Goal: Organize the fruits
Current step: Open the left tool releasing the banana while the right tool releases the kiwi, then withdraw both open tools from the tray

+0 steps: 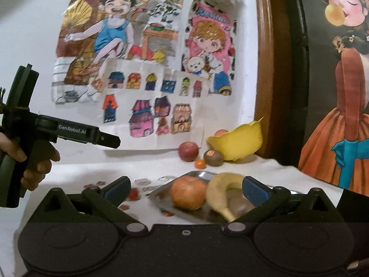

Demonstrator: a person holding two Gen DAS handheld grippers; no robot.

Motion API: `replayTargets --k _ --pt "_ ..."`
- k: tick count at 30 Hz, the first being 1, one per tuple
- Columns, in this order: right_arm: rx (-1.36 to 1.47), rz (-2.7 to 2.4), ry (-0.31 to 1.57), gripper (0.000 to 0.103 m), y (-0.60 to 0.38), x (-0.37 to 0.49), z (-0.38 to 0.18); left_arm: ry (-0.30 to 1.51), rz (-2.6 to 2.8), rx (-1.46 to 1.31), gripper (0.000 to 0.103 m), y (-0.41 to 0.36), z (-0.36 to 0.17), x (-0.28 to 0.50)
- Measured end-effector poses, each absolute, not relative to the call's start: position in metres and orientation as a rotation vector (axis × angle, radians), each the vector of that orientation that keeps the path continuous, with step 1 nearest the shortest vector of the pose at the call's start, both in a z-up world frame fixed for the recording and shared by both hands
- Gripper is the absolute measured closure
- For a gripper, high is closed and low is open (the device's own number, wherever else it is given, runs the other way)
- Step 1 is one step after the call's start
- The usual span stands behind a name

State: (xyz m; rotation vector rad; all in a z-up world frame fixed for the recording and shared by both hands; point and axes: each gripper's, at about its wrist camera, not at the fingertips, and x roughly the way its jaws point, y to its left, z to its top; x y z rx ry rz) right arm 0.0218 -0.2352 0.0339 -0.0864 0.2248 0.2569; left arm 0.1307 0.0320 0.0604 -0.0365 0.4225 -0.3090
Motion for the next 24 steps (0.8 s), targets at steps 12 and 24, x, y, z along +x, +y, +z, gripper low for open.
replayTargets --k 12,24 --pt "-0.065 0.244 0.349 0.001 -0.212 0.005 0.009 0.537 -0.345 0.027 0.0 0.056 0.022 0.101" --pt "-0.01 0.111 0.437 0.001 -0.211 -0.025 -0.022 0.579 -0.404 0.03 0.0 0.043 0.005 0.092"
